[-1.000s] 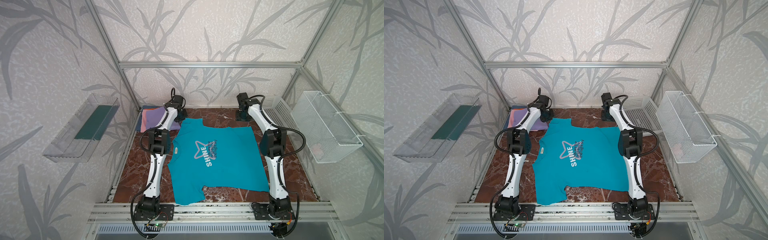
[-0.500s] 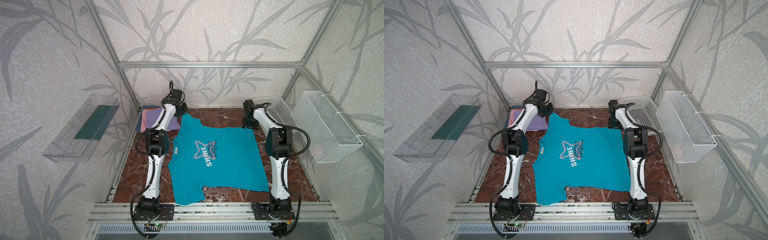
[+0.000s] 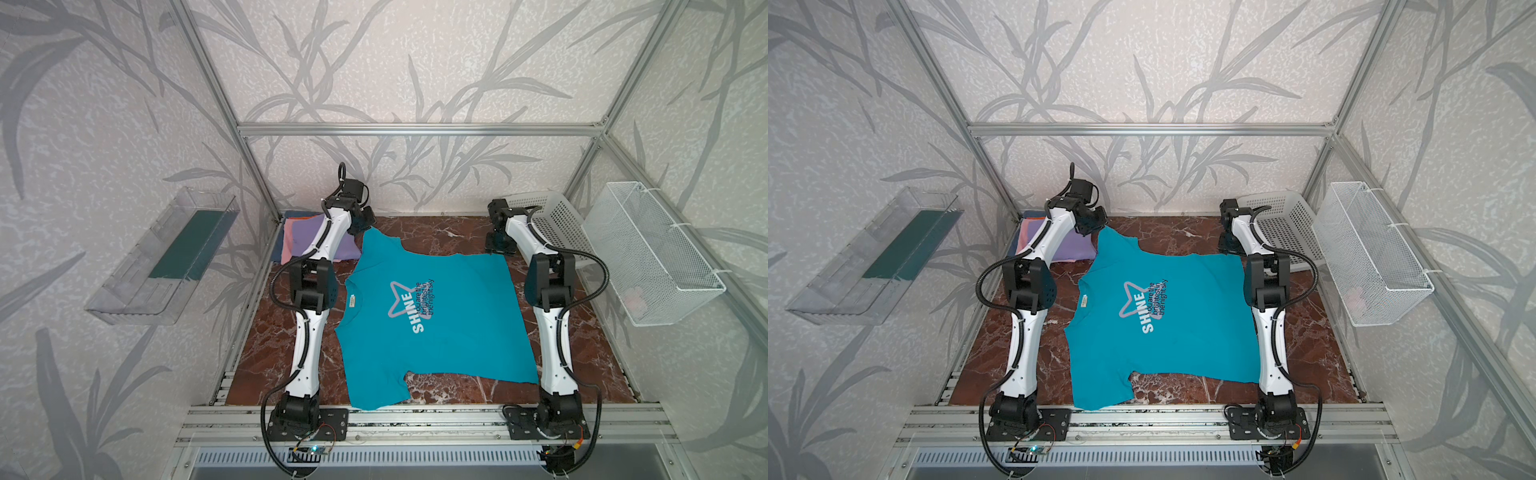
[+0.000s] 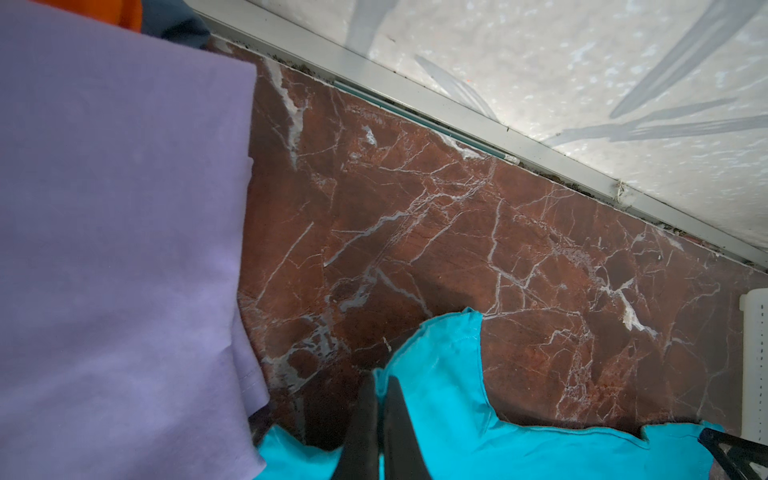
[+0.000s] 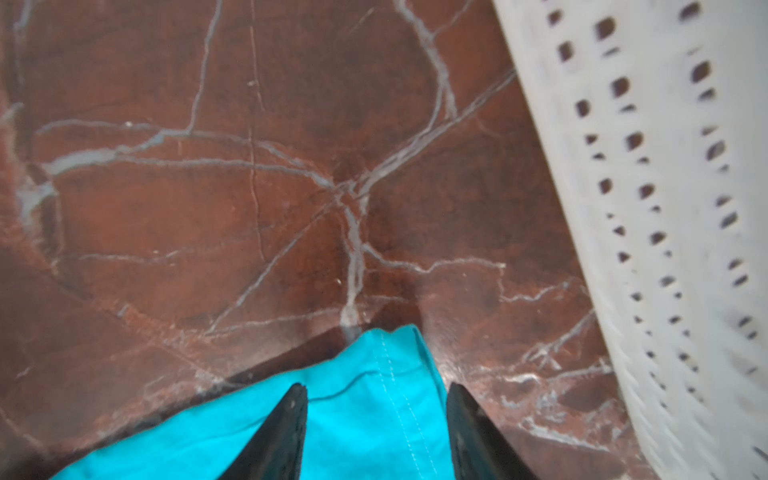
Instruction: Fold and stack the t-shirts
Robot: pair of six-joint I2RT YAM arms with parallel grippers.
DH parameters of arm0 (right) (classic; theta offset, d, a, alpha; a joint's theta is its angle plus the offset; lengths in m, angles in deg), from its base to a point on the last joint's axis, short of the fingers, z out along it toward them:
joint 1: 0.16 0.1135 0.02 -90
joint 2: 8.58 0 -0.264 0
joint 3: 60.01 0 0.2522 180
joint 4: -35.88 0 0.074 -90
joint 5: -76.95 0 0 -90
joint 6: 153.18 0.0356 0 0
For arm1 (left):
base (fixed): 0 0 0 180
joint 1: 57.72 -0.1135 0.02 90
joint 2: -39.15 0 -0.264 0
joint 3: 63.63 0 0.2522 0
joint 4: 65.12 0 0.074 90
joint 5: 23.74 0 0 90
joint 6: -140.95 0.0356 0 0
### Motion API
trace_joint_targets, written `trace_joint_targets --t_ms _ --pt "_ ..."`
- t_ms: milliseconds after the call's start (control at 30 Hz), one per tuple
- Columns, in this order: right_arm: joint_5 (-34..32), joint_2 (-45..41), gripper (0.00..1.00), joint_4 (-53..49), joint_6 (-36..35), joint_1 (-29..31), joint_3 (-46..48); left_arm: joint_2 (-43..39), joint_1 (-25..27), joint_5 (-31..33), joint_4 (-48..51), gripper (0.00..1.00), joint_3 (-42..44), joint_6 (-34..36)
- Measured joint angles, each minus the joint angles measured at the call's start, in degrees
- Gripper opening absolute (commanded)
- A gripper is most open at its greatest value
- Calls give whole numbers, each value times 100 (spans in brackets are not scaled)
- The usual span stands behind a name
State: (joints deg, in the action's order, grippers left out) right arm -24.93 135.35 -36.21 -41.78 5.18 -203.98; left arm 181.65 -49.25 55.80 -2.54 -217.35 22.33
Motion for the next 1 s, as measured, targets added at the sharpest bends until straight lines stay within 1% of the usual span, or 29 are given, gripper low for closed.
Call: trace_joint_targets --t_ms 100,167,200,233,267,300,333,367,733,867,1000 --pt "-2 125 52 -42 -2 0 -133 0 -9 0 4 0 0 2" --pt "0 188 44 -52 -2 -2 -153 0 -13 0 2 0 0 2" --pt "20 205 36 -55 -7 -7 -186 0 -17 0 0 0 9 2" --pt "28 214 24 -57 -7 -7 -210 0 -20 0 4 0 26 2" --pt "42 219 15 -61 -9 -7 -216 0 -22 0 2 0 37 2" --pt "42 227 7 -66 -11 -9 -216 0 -24 0 4 0 59 2" --pt "44 232 2 -72 -9 -13 -216 0 -28 0 9 0 72 2" --pt "39 234 0 -74 7 -15 -216 0 -31 0 9 0 81 2" --pt "-55 136 0 -55 -92 -63 -103 -74 -120 -35 103 0 155 -4" --pt "-118 -245 0 63 -155 -70 293 -264 -170 -107 203 0 254 -9" --pt "-116 -809 0 317 -153 -74 887 -719 -184 -188 157 0 785 -57"
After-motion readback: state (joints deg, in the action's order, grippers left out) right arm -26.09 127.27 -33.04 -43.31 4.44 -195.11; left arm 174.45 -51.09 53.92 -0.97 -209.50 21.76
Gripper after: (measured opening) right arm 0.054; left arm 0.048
